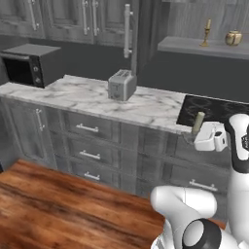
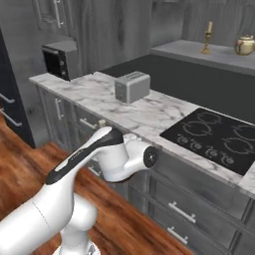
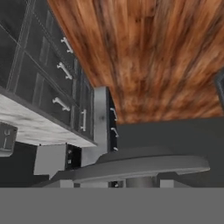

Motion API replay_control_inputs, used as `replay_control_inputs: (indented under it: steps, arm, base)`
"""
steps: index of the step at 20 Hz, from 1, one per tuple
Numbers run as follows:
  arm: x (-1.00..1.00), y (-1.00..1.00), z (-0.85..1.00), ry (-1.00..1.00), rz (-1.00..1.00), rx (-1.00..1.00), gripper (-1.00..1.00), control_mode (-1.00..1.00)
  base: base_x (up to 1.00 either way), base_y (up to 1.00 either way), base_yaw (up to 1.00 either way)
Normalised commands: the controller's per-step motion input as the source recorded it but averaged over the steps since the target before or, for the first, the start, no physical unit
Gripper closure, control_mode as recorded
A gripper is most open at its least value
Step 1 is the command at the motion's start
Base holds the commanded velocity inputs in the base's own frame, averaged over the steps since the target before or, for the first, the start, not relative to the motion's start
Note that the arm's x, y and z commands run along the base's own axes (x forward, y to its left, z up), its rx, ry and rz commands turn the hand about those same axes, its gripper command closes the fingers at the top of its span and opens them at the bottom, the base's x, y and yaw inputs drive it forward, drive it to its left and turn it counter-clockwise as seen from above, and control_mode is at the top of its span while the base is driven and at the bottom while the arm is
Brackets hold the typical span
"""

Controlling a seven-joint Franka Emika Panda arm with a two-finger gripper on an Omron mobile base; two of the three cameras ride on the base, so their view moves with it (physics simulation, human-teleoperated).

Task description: Pick the candle and candle from the dining table and place them in the open cabinet. Close the cabinet after placing the objects.

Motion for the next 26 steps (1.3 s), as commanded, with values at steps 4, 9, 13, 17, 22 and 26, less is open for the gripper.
replay_control_inputs:
  steps: [4, 9, 13, 17, 22, 26]
  arm:
    - [0.0, 0.0, 0.0, 0.0, 0.0, 0.0, 1.0, 1.0]
    - [0.0, 0.0, 0.0, 0.0, 0.0, 0.0, 1.0, 1.0]
    - [0.0, 0.0, 0.0, 0.0, 0.0, 0.0, 1.0, 1.0]
    - [0.0, 0.0, 0.0, 0.0, 0.0, 0.0, 1.0, 1.0]
    - [0.0, 0.0, 0.0, 0.0, 0.0, 0.0, 1.0, 1.0]
    - [0.0, 0.0, 0.0, 0.0, 0.0, 0.0, 1.0, 1.0]
  base:
    - [0.64, -0.16, -0.2]
    - [0.72, -0.29, -0.16]
    - [0.46, -0.49, -0.14]
    - [0.03, -0.36, -0.24]
    - [-0.19, -0.11, -0.34]
    - [-0.17, 0.0, -0.34]
